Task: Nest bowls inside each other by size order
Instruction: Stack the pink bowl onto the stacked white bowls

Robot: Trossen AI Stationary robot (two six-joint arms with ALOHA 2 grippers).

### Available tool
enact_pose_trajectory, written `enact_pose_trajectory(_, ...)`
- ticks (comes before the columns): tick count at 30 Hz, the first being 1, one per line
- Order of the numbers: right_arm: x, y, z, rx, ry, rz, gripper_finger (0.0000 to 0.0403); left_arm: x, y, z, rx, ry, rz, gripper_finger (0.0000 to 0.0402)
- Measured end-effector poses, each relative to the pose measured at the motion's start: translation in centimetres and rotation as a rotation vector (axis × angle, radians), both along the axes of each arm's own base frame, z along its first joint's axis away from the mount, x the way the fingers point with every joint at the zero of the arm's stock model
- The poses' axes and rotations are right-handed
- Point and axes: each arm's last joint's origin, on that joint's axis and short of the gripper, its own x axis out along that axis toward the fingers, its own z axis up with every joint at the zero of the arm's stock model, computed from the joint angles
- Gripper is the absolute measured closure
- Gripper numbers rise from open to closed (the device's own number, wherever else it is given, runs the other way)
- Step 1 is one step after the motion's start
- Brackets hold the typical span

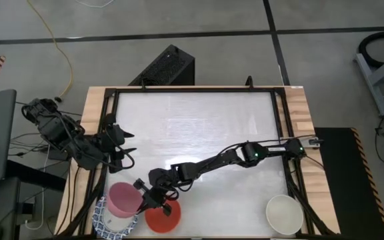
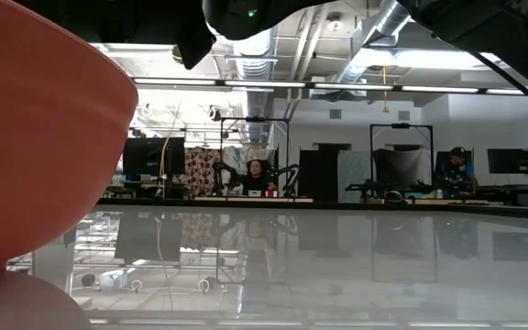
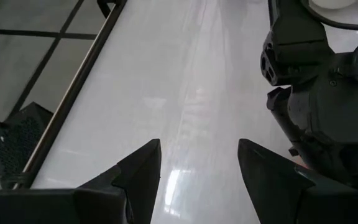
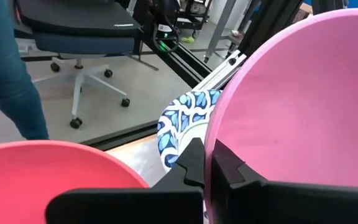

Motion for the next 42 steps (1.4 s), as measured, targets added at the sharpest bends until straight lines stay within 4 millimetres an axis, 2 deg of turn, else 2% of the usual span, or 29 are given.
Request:
enact_pose_trajectory(17, 0.1, -0.1, 0.0, -0.010, -0.006, -0.034, 0.0353, -0.2, 0.1, -0.2, 0.018, 0.027, 0.000, 0.0198)
enact_pose_trajectory(36, 0.2, -0.3, 0.2, 0.003, 0.000, -0.111, 0.0244, -0.2, 0.0, -0.3, -0.067, 0.038, 0.016, 0.0198)
enact_pose_trajectory(39, 0.2, -0.6, 1.5, 0.048, -0.010, -0.168, 0.0231, -0.3, -0.1, -0.3, -0.123, 0.062, 0.001, 0.0198)
enact_pose_trajectory(42, -0.4, -1.5, 5.0, 0.060, -0.057, -0.212, 0.0225, -0.3, -0.2, -0.4, -0.169, 0.079, -0.005, 0.0198)
